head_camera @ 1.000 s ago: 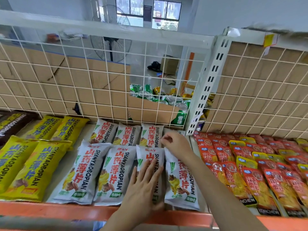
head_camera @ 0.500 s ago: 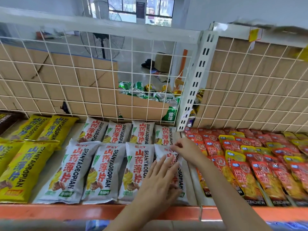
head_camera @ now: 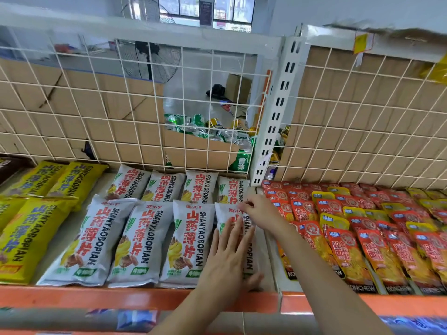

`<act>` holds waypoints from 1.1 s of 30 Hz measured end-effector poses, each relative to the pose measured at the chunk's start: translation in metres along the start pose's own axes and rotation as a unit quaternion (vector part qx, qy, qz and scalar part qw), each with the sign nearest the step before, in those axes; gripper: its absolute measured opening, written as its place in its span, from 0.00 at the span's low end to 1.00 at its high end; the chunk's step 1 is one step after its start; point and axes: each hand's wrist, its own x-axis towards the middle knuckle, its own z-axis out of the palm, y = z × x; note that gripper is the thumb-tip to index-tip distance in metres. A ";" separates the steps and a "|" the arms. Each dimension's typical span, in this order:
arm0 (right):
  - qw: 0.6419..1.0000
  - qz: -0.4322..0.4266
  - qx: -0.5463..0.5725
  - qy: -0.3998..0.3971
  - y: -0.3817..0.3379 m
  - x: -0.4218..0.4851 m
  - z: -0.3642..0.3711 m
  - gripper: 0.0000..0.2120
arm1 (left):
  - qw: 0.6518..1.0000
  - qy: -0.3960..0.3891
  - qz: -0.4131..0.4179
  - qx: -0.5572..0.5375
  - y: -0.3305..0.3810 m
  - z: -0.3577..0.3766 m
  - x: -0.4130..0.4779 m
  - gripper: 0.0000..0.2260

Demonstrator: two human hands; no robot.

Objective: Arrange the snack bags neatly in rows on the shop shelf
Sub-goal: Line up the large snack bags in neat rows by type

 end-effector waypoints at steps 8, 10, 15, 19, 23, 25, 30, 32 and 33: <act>0.999 0.006 -0.032 -0.001 -0.002 0.008 0.000 0.12 | 0.996 -0.026 -0.008 -0.082 0.002 -0.003 0.000 0.40; 0.999 0.011 -0.035 0.001 -0.003 0.008 0.001 0.14 | 0.996 -0.037 -0.005 -0.079 0.004 -0.007 -0.001 0.39; 0.999 0.044 -0.001 -0.012 -0.004 0.010 0.004 0.09 | 0.993 -0.062 -0.012 -0.098 0.005 -0.009 -0.002 0.36; 0.998 0.061 0.023 -0.004 -0.003 0.011 0.005 0.13 | 0.991 -0.073 -0.018 -0.106 0.007 -0.012 -0.003 0.35; 0.998 0.039 0.040 -0.001 0.001 0.007 0.004 0.11 | 0.990 -0.069 -0.035 -0.120 0.008 -0.014 -0.005 0.36; 0.998 0.041 0.056 0.004 0.007 0.005 0.000 0.14 | 0.990 -0.054 -0.044 -0.123 0.008 -0.016 -0.006 0.35; 0.981 0.103 0.163 -0.028 0.022 -0.003 -0.010 0.17 | 0.997 0.056 0.056 -0.021 0.005 -0.006 -0.011 0.23; 0.968 0.123 0.216 -0.044 0.024 -0.003 -0.012 0.15 | 0.990 0.065 0.124 0.027 0.010 -0.002 -0.013 0.18; 0.965 0.130 0.221 -0.050 0.025 -0.003 -0.013 0.14 | 0.985 0.059 0.154 0.043 0.011 0.001 -0.015 0.17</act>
